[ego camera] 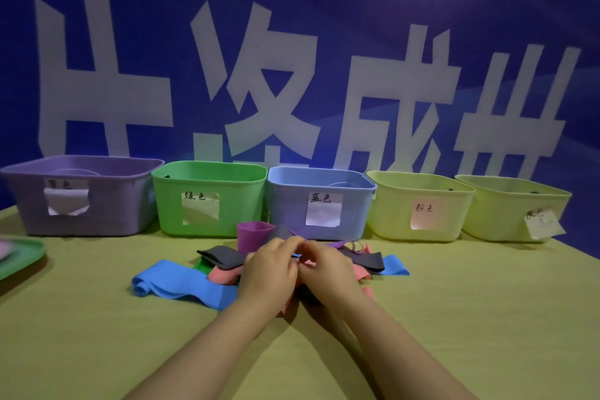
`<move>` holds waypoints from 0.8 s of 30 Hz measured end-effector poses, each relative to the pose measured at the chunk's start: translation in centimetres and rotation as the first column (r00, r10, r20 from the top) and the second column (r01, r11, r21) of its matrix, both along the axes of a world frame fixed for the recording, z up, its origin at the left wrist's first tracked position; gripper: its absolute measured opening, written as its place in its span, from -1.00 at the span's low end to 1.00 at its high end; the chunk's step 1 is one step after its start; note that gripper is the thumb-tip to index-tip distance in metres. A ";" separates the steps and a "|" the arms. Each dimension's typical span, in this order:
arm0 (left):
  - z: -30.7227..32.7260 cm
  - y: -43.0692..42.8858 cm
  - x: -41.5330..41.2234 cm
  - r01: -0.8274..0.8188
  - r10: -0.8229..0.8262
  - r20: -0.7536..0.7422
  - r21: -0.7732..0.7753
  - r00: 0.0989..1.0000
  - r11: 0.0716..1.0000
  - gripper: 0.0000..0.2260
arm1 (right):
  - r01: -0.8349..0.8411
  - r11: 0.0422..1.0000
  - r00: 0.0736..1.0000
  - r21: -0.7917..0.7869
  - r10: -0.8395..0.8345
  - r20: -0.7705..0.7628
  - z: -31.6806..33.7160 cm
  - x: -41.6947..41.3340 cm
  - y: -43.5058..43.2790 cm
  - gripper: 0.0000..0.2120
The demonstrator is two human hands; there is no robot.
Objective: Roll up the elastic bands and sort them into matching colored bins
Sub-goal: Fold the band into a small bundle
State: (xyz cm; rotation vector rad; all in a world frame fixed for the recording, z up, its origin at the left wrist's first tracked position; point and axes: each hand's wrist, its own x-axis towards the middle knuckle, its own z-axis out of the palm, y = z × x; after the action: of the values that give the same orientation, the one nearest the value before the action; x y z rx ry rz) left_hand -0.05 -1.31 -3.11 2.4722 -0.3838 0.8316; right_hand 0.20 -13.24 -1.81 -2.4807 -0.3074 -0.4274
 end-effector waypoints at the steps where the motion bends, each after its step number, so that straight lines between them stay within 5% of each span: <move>1: 0.0 -0.1 0.1 0.001 0.000 -0.007 0.019 1.000 1.000 -0.69 | 0.007 1.000 1.000 0.003 -0.007 -0.006 0.1 0.1 -0.3 -0.72; 12: 0.7 -2.3 -0.1 -0.046 0.071 -0.135 0.185 0.988 0.982 -0.59 | 0.061 0.997 0.996 -0.053 -0.065 -0.067 0.8 0.1 -3.6 -0.69; 24: 0.0 -8.1 -2.2 0.014 0.025 -0.224 0.169 0.974 0.986 -0.67 | 0.102 0.993 0.988 0.054 -0.095 -0.125 -0.3 -1.0 -8.1 -0.70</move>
State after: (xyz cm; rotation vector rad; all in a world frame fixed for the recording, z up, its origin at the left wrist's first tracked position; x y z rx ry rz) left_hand -2.27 -9.38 -3.06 2.6911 -0.3789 0.5299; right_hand -0.84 -21.39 -2.07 -2.4573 -0.1206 -0.3185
